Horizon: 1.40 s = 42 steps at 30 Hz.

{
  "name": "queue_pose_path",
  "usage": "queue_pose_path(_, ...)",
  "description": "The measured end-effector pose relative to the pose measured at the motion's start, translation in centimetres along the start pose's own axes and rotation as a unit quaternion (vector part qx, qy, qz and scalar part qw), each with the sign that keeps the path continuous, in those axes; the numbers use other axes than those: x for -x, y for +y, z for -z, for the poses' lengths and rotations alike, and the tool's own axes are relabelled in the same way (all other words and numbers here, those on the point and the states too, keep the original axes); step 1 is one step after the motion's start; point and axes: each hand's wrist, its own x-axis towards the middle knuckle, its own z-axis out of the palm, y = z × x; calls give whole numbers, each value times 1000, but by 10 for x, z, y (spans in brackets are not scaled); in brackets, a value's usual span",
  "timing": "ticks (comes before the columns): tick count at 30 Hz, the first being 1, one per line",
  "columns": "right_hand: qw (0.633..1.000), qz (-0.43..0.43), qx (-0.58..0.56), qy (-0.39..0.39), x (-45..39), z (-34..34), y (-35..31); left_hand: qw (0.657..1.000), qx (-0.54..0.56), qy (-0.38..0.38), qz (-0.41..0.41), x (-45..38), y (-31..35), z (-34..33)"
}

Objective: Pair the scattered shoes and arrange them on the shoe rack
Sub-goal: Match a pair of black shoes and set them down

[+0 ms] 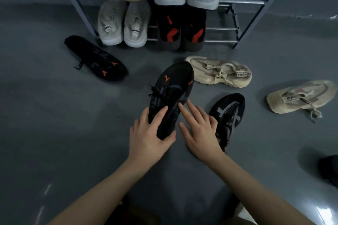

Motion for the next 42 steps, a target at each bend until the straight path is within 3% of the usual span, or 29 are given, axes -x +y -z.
queue_pose_path(8,989,122,-79,-40,-81,-32,-78,987,-7,105,125,-13,-71,59)
queue_pose_path(14,993,106,-55,8,-153,-58,-106,960,14,163,229,-40,-116,75)
queue_pose_path(19,998,69,6,6,-203,-86,-111,950,-9,158,268,-49,-139,80)
queue_pose_path(25,999,30,22,-25,-243,-117,-131,948,-31,156,276,-62,-149,87)
queue_pose_path(32,986,127,108,-26,-253,-123,-121,941,-51,162,293,-72,-146,91)
queue_pose_path(37,988,144,59,-22,-243,-112,-116,948,-53,160,271,-63,-140,87)
queue_pose_path(42,991,130,12,-28,-199,-79,-68,958,-44,161,235,-46,-125,82)
